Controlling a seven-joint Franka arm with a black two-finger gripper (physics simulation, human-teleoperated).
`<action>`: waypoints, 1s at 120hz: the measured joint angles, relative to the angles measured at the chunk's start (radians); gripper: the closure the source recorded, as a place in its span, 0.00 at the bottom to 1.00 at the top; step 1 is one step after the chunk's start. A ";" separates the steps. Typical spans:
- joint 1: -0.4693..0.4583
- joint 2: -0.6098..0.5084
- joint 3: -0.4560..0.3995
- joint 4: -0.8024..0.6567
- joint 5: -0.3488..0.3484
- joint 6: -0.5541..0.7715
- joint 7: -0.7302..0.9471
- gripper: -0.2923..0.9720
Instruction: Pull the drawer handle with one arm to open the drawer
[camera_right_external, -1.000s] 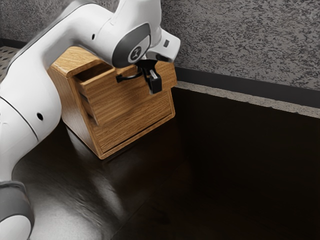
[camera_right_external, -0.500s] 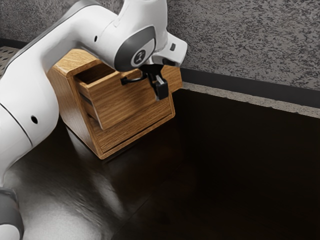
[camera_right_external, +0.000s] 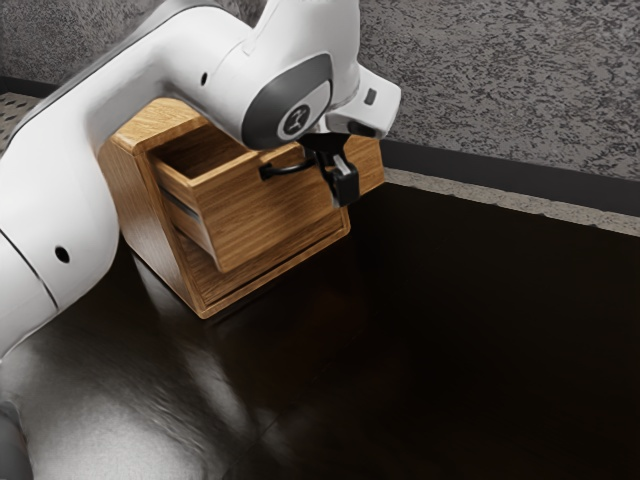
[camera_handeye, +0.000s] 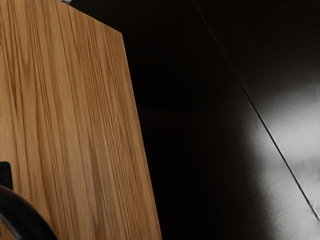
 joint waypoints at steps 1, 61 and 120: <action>-0.002 -0.001 0.000 -0.001 0.000 0.000 -0.001 0.25; -0.128 -0.068 0.094 -0.093 -0.003 -0.002 -0.032 0.23; -0.242 -0.112 0.204 -0.160 -0.005 -0.003 -0.067 0.23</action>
